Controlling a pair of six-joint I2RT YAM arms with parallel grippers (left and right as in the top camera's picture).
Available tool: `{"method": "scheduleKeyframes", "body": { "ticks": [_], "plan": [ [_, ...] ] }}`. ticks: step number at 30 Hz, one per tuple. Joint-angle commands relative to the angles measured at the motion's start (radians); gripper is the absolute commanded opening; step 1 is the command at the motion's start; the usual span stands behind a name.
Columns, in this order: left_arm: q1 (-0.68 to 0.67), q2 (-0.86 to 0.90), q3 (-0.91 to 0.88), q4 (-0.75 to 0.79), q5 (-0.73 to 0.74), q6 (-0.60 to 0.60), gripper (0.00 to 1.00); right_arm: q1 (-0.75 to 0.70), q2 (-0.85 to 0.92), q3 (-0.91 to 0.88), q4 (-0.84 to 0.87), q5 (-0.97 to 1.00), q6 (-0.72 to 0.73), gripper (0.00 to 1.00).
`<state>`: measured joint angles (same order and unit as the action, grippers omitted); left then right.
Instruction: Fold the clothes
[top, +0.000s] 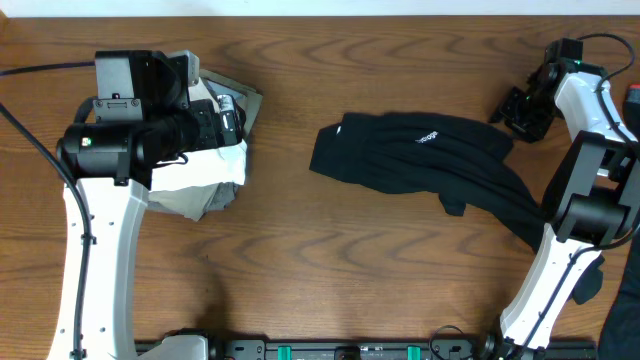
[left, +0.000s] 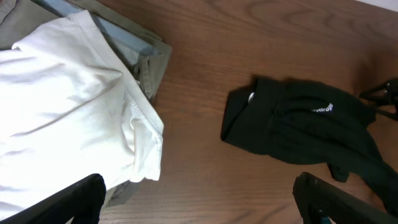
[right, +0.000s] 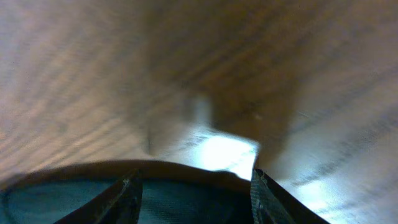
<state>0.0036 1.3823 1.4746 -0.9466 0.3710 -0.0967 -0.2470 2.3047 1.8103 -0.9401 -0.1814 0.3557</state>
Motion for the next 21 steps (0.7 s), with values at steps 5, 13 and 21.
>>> {"method": "scheduleKeyframes", "body": {
  "ticks": [5,13,21],
  "plan": [
    [-0.003,-0.008,0.024,-0.006,0.007,0.013,0.98,0.027,0.021,-0.027,-0.033,0.061,-0.032,0.24],
    [-0.003,-0.008,0.024,-0.006,0.007,0.013,0.98,0.029,-0.055,-0.024,0.047,-0.327,-0.227,0.01],
    [-0.003,-0.008,0.024,-0.005,0.007,0.014,0.98,0.036,-0.234,-0.024,0.497,-0.837,-0.192,0.01]
  ]
}}
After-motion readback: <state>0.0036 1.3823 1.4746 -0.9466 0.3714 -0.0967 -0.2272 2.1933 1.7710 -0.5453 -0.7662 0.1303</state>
